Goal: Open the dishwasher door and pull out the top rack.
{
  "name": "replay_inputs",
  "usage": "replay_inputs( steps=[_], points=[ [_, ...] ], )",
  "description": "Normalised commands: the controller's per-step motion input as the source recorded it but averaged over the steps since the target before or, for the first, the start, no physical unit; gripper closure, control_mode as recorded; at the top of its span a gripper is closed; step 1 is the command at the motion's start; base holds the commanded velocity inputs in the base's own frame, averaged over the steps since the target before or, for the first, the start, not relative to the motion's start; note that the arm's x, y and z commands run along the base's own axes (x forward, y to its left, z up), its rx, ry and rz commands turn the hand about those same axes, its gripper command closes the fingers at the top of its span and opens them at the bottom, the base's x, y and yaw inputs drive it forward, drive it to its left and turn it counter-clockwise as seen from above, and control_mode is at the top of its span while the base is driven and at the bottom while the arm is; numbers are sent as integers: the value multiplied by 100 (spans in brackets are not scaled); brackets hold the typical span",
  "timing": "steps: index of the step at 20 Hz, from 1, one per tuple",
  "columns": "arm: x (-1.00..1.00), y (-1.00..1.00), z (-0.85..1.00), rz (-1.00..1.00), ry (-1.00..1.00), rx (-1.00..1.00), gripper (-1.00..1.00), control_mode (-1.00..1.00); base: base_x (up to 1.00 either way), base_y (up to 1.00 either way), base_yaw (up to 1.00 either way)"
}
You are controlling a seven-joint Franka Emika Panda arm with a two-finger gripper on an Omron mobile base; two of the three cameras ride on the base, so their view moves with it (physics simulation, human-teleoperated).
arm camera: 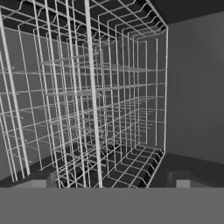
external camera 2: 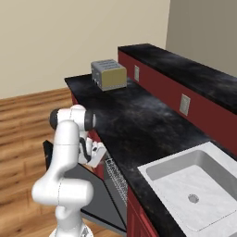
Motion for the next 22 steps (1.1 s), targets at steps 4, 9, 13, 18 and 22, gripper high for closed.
replay_inputs(
  steps=[4,9,13,18,22],
  points=[
    [21,-10,-31,0,0,0,-100,-100,0,0,0],
    [23,-8,-23,0,0,0,-100,-100,0,0,0],
    [22,-8,-27,0,0,0,-100,-100,0,0,0],
    [26,-7,-29,0,0,0,-100,-100,0,0,0],
    [32,-7,-28,0,0,0,-100,-100,0,0,0]
  ],
)
